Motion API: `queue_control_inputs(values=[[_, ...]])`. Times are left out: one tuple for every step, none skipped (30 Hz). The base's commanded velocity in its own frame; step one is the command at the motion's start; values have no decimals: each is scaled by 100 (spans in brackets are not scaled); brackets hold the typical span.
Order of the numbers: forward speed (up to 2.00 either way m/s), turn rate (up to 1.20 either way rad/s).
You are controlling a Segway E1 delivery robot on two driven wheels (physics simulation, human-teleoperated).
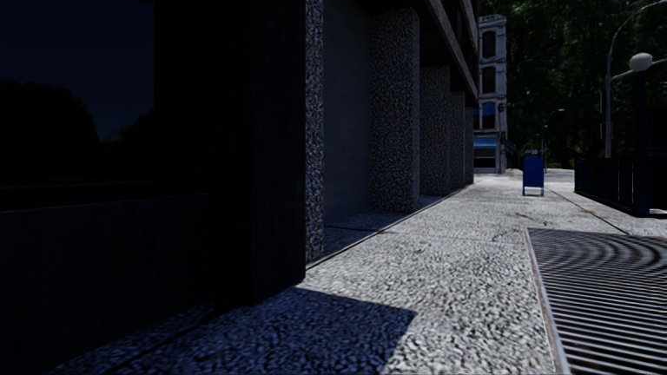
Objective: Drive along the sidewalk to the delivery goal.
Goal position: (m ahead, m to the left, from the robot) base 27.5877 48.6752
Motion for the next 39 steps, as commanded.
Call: queue_control_inputs(values=[[0,-56],[0,-56],[0,-56],[0,-56],[0,-19],[0,-19],[0,0],[0,0],[0,0],[0,0],[0,0],[0,0],[0,0],[0,0],[0,0],[0,0],[0,0],[0,0],[0,0],[0,0],[0,0],[0,0],[0,0],[0,0],[0,0],[0,0],[0,0],[5,0],[5,0],[29,0],[52,-43],[63,-50],[63,-50],[67,-63],[68,-70],[68,-82],[68,-82],[69,-89],[69,-93]])
